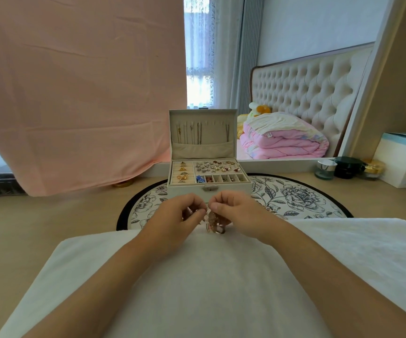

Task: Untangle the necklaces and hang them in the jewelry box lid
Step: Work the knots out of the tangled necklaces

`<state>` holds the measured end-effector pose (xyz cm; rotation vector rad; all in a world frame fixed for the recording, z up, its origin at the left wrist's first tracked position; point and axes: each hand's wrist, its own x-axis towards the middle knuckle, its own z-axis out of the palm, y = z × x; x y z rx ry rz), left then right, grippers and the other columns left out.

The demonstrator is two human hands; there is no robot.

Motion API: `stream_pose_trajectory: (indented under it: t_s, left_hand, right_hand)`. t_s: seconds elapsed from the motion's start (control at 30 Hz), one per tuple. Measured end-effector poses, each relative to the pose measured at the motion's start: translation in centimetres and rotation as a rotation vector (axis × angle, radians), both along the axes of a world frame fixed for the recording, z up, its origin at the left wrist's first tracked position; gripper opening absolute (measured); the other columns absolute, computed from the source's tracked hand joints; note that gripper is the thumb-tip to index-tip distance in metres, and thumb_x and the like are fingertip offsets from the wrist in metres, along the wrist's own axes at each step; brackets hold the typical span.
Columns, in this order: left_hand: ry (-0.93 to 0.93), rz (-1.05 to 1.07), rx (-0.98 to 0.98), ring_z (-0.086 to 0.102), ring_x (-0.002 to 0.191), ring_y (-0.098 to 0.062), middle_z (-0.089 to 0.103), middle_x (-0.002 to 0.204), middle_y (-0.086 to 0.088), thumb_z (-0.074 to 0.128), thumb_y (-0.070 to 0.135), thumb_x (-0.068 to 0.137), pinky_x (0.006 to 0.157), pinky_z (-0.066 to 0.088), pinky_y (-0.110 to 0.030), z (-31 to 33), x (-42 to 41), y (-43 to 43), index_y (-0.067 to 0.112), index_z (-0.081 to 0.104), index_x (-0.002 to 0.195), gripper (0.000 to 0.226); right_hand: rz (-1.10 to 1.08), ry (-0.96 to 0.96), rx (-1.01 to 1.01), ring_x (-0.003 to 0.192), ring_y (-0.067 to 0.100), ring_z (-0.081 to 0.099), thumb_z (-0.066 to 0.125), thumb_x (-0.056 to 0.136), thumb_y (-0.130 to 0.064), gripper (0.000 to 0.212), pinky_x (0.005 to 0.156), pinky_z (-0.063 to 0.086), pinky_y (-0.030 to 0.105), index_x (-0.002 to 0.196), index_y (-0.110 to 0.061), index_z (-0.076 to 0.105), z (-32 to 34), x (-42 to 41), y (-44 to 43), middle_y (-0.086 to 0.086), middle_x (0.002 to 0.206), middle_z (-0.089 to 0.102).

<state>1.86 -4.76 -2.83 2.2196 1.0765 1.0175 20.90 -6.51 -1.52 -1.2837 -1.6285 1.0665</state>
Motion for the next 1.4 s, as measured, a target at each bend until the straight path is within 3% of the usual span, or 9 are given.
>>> stream_pose_trajectory:
  t_s: [0.13, 0.27, 0.37, 0.6, 0.77, 0.97, 1.2, 1.3, 1.4]
  left_hand:
    - [-0.16, 0.021, -0.068, 0.063, 0.07, -0.007, 0.068, 0.081, 0.013, 0.055, 0.015, 0.1, 0.06, 0.057, -0.03, 0.4, 0.1, -0.2, 0.027, 0.06, 0.091, 0.016]
    - [-0.423, -0.006, -0.315, 0.064, 0.081, -0.013, 0.069, 0.082, 0.006, 0.043, 0.009, 0.105, 0.075, 0.056, -0.031, 0.4, 0.4, -0.1, 0.015, 0.057, 0.09, 0.021]
    - [-0.542, -0.034, -0.45, 0.062, 0.082, -0.013, 0.068, 0.082, 0.002, 0.039, 0.006, 0.105, 0.084, 0.051, -0.031, 0.5, 0.5, 0.0, 0.015, 0.057, 0.086, 0.028]
    - [-0.481, -0.016, -0.432, 0.063, 0.074, -0.01, 0.066, 0.076, 0.004, 0.043, 0.011, 0.106, 0.077, 0.052, -0.029, 0.3, 0.8, -0.2, 0.011, 0.056, 0.092, 0.019]
    - [-0.55, -0.02, -0.441, 0.071, 0.078, -0.019, 0.074, 0.078, -0.004, 0.047, 0.012, 0.104, 0.077, 0.06, -0.029, 0.6, 0.8, -0.4, 0.003, 0.058, 0.101, 0.015]
    - [-0.605, -0.007, -0.493, 0.068, 0.075, -0.019, 0.07, 0.074, -0.006, 0.052, 0.012, 0.102, 0.081, 0.059, -0.034, 0.7, 0.4, 0.2, 0.008, 0.061, 0.096, 0.012]
    - [-0.478, 0.015, -0.447, 0.056, 0.06, -0.015, 0.064, 0.074, -0.001, 0.053, 0.016, 0.102, 0.046, 0.046, -0.027, 0.5, -0.1, 0.3, 0.01, 0.06, 0.097, 0.011]
    - [-0.436, -0.004, -0.438, 0.052, 0.057, -0.013, 0.061, 0.071, 0.0, 0.053, 0.015, 0.103, 0.046, 0.04, -0.025, 0.5, -0.2, 0.4, 0.012, 0.06, 0.092, 0.012]
    - [-0.447, -0.024, -0.466, 0.047, 0.056, -0.012, 0.054, 0.063, 0.002, 0.048, 0.016, 0.105, 0.049, 0.041, -0.026, 0.3, 0.0, 0.5, 0.013, 0.055, 0.091, 0.016]
  right_hand:
    - [-0.051, -0.047, -0.013, 0.071, 0.015, 0.06, 0.06, 0.099, -0.008, 0.011, 0.063, 0.049, 0.024, 0.096, -0.014, 0.068, -0.2, 0.0, 0.2, 0.0, 0.071, 0.067]
    - [-0.079, -0.097, -0.039, 0.063, 0.009, 0.062, 0.069, 0.093, -0.007, 0.012, 0.07, 0.054, 0.027, 0.096, -0.019, 0.07, -0.3, 0.5, 0.3, -0.005, 0.067, 0.067]
    - [-0.121, -0.083, -0.057, 0.059, 0.01, 0.058, 0.067, 0.092, -0.006, 0.013, 0.06, 0.05, 0.025, 0.092, -0.018, 0.072, -0.1, 0.3, 0.2, -0.006, 0.066, 0.067]
    - [-0.062, -0.142, -0.028, 0.056, 0.011, 0.053, 0.059, 0.093, -0.005, 0.027, 0.056, 0.044, 0.024, 0.085, -0.025, 0.074, -0.3, -0.4, -0.4, -0.002, 0.072, 0.063]
    - [-0.002, -0.148, -0.02, 0.065, 0.003, 0.059, 0.079, 0.083, -0.029, 0.009, 0.063, 0.047, 0.018, 0.09, -0.024, 0.077, -0.3, -0.5, -0.7, -0.01, 0.079, 0.071]
    - [-0.063, -0.009, -0.027, 0.073, 0.012, 0.062, 0.079, 0.084, -0.01, 0.009, 0.072, 0.048, 0.028, 0.083, -0.02, 0.079, -0.5, -0.3, -0.2, 0.008, 0.086, 0.077]
    - [-0.025, 0.216, -0.034, 0.081, 0.021, 0.067, 0.061, 0.096, -0.006, 0.01, 0.086, 0.055, 0.041, 0.09, -0.009, 0.069, 0.3, -0.3, -0.4, 0.013, 0.093, 0.074]
    - [-0.048, 0.352, -0.099, 0.073, 0.023, 0.063, 0.053, 0.099, -0.005, 0.016, 0.078, 0.055, 0.041, 0.089, -0.009, 0.065, 0.6, -0.2, -0.2, 0.015, 0.089, 0.07]
    - [-0.028, 0.222, -0.099, 0.071, 0.021, 0.06, 0.055, 0.1, -0.008, 0.015, 0.074, 0.052, 0.037, 0.089, -0.011, 0.065, 0.3, -0.2, -0.4, 0.012, 0.083, 0.065]
